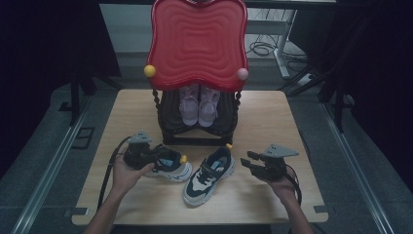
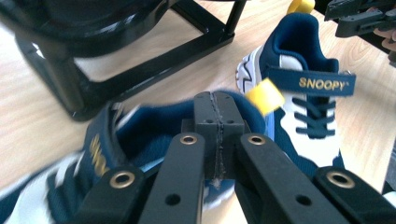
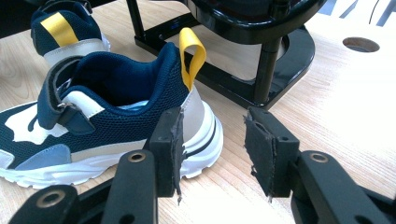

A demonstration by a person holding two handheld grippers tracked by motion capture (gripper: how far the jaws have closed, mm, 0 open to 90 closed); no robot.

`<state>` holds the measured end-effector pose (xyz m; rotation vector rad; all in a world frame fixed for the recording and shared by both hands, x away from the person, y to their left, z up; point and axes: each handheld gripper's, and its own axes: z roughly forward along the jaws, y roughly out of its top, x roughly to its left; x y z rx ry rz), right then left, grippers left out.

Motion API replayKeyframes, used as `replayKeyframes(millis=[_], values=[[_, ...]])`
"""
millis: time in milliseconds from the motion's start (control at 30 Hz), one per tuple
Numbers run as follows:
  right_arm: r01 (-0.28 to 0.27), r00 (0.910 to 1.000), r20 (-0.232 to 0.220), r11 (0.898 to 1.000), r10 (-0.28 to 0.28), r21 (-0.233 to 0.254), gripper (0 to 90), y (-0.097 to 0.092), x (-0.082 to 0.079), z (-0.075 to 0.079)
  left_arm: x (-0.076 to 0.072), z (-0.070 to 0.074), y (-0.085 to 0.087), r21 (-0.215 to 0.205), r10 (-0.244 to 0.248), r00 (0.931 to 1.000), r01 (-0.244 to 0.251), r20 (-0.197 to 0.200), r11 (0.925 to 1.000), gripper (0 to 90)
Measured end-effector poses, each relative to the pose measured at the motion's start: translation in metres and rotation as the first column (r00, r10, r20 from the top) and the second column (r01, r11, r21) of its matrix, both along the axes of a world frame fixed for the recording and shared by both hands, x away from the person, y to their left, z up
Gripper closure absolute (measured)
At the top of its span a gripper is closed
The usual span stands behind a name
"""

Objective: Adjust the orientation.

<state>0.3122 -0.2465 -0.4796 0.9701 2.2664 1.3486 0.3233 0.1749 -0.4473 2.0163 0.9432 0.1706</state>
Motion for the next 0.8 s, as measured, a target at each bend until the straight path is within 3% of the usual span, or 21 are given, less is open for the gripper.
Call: replayKeyframes(millis=[133, 400, 800], values=[[0.000, 1.0000, -0.002, 1.000, 0.000, 0.002, 56.3, 0.000, 0.000, 0.000, 0.014, 0.001, -0.015, 0.017, -0.020, 0.9997, 0.020, -0.016, 0.9997, 89.6], [0.015, 0.9999, 0.004, 1.000, -0.015, 0.011, 56.3, -0.005, 0.000, 0.002, 0.040, -0.006, -0.032, 0.044, -0.042, 0.9954, 0.045, -0.086, 0.9980, 89.6], [0.018, 0.9998, 0.001, 1.000, -0.018, 0.011, 55.9, -0.006, 0.000, 0.001, 0.038, -0.008, -0.036, 0.088, -0.067, 0.9914, 0.077, -0.112, 0.9932, 89.7]])
